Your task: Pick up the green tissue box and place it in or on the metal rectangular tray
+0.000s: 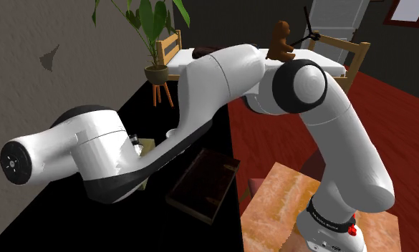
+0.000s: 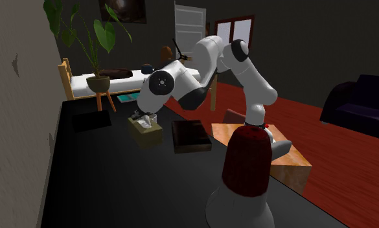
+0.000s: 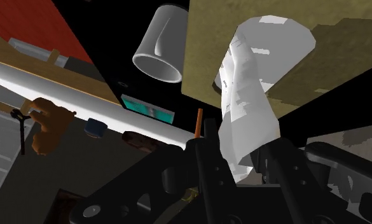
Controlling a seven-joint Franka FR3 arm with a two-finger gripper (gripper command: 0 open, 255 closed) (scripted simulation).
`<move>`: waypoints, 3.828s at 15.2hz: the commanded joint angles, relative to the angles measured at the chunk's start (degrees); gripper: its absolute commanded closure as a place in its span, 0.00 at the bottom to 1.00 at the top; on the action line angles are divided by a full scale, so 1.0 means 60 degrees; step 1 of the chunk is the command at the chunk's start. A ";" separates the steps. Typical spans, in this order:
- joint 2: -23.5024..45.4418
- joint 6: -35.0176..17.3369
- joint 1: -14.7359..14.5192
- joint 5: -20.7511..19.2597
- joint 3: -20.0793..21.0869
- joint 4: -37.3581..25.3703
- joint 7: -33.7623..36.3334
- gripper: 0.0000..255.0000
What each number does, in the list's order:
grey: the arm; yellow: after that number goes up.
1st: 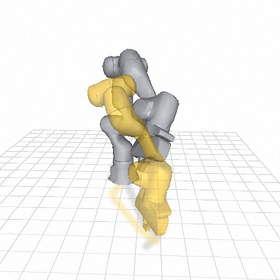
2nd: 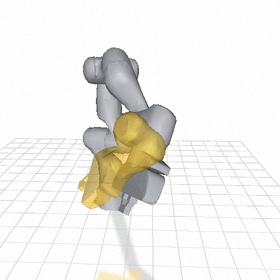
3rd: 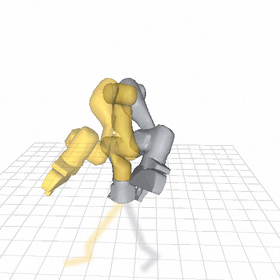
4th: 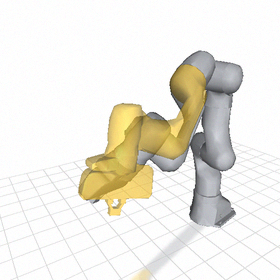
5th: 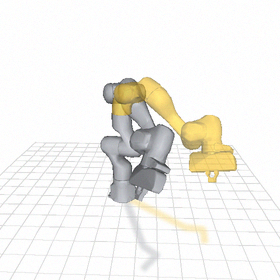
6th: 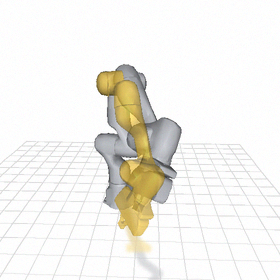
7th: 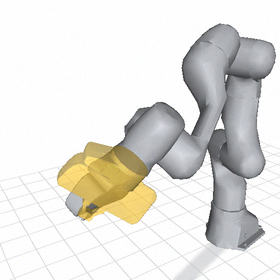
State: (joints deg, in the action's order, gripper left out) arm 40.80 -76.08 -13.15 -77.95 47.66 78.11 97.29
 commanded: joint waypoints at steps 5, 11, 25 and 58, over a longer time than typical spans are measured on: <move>-0.0218 0.0284 -0.0091 0.0041 0.0064 -0.0422 -0.0492 1.00; -0.2407 -0.0431 0.1718 0.1308 0.0963 0.2509 0.0135 1.00; -1.1333 -0.4804 0.3386 0.6710 -0.0115 0.9026 -0.2410 1.00; -0.9441 -0.5902 0.4149 0.5344 0.1267 1.0334 0.0590 0.00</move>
State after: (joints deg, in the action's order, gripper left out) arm -15.90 -111.49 11.79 -45.97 55.21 140.06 100.82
